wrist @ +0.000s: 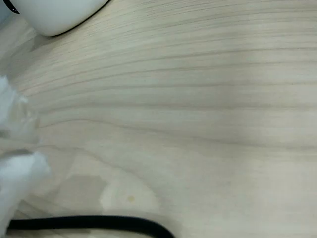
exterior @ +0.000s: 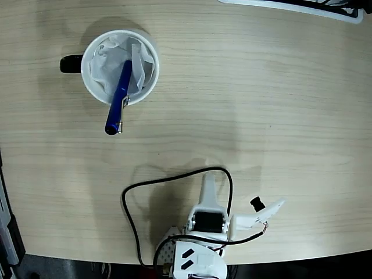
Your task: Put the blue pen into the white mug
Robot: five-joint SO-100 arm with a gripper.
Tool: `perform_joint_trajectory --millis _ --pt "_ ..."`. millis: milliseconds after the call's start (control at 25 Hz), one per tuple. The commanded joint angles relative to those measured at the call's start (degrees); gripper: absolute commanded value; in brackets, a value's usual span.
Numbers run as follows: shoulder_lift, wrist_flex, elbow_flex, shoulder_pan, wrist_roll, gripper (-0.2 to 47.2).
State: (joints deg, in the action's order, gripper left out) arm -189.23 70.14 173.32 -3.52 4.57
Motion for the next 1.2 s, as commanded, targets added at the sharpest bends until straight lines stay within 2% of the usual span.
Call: perform_joint_trajectory --millis 0,1160 --pt "-3.78 1.23 -2.55 0.18 -0.44 0.0" --pt "-3.78 1.23 -2.55 0.18 -0.44 0.0"
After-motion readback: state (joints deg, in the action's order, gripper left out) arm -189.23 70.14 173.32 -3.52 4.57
